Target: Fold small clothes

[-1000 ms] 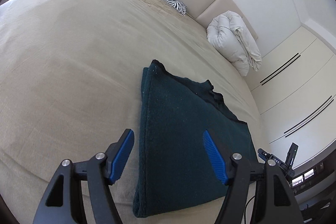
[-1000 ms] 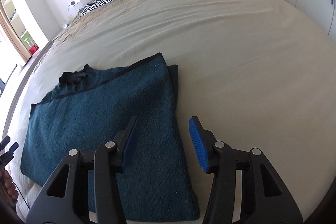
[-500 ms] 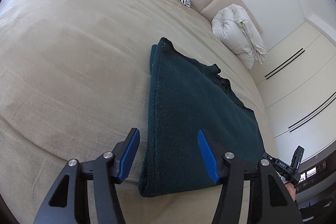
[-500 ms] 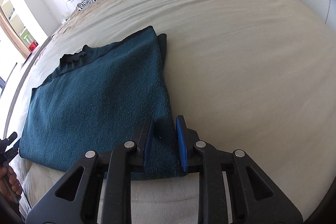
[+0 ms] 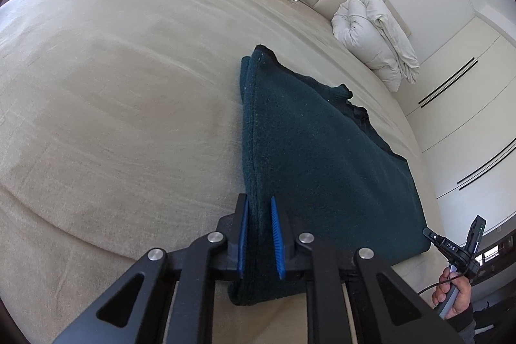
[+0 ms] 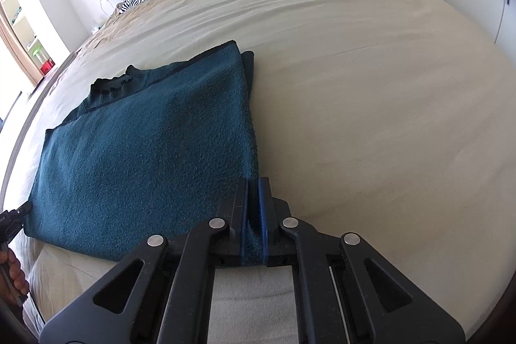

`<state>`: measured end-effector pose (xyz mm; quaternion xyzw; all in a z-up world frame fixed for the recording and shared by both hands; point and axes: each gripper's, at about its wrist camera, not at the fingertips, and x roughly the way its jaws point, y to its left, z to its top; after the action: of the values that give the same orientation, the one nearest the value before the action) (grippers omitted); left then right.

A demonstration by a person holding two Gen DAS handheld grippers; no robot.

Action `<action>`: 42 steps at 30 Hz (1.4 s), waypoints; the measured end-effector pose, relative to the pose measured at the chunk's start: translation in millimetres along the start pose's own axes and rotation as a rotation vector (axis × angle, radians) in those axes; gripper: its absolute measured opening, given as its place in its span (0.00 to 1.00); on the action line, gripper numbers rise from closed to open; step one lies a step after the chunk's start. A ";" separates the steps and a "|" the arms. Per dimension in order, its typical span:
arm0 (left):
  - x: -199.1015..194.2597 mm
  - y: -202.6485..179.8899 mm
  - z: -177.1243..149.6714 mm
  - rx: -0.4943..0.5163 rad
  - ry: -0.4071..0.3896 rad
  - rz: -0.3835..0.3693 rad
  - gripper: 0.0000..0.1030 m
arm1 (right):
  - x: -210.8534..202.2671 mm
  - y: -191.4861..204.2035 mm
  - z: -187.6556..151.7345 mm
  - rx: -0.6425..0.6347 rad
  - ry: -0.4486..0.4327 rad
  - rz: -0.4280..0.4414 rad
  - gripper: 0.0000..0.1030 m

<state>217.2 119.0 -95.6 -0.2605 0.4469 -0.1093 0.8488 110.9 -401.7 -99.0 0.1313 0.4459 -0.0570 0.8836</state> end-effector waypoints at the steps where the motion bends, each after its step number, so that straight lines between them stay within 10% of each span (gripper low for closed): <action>1: 0.4 0.7 0.0 0.001 0.004 0.001 0.13 | -1.0 -2.5 -1.4 0.012 0.004 0.005 0.05; 42: -34.4 -5.5 -10.2 0.052 -0.054 0.034 0.13 | -55.5 -25.1 -17.3 0.172 -0.121 0.086 0.16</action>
<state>189.3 125.3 -73.2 -0.2337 0.4254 -0.0994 0.8686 59.0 -421.8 -68.8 0.2219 0.3792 -0.0648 0.8960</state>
